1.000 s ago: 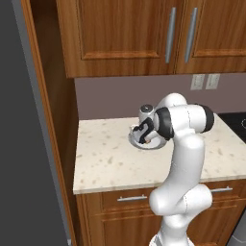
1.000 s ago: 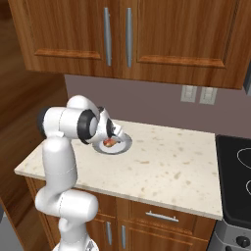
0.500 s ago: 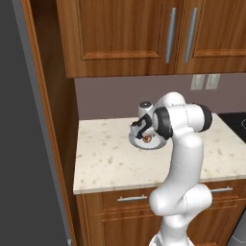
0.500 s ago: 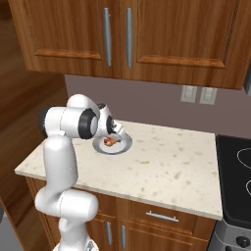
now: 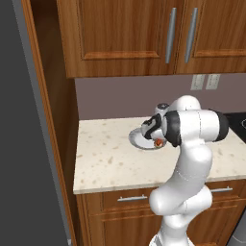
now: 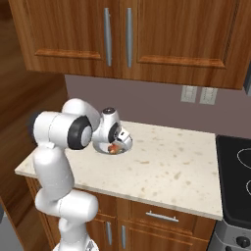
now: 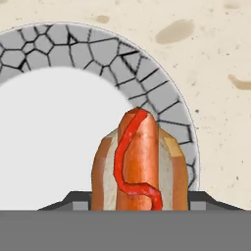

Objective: Place the cold items (orange and onion) from the fridge in one tupperware on the dining counter. Place the warm items (kebab skewer and hot dog) in the stove area in another tupperware.

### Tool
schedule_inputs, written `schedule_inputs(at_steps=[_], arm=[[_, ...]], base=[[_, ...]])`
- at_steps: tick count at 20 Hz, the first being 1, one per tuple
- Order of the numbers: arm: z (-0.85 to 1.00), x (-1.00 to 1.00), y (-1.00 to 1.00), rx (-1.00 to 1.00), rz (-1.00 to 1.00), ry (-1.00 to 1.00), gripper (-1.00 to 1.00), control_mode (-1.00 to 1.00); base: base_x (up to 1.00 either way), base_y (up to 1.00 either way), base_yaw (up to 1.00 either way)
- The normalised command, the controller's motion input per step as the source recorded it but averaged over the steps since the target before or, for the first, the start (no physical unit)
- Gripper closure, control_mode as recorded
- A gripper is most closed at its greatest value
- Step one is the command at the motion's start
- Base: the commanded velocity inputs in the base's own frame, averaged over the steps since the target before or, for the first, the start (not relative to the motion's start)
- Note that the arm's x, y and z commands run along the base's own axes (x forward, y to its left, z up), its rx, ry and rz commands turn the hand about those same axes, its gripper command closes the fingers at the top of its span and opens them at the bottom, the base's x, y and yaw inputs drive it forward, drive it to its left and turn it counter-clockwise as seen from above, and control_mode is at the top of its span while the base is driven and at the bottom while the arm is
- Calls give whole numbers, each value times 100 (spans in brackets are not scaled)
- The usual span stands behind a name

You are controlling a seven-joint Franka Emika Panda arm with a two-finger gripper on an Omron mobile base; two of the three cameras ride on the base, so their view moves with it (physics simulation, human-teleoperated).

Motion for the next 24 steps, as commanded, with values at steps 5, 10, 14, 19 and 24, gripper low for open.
schedule_inputs(at_steps=[5,10,14,19,24], arm=[[97,-100,-73,30,-9,-8,100,-100],[100,-100,-47,23,1,3,100,-100],[100,-100,-19,3,5,18,100,-100],[96,-100,32,-1,3,5,100,-100],[46,-100,91,-9,0,-6,100,-100]], base=[[0,0,0],[0,0,0],[0,0,0],[0,0,0],[0,0,0]])
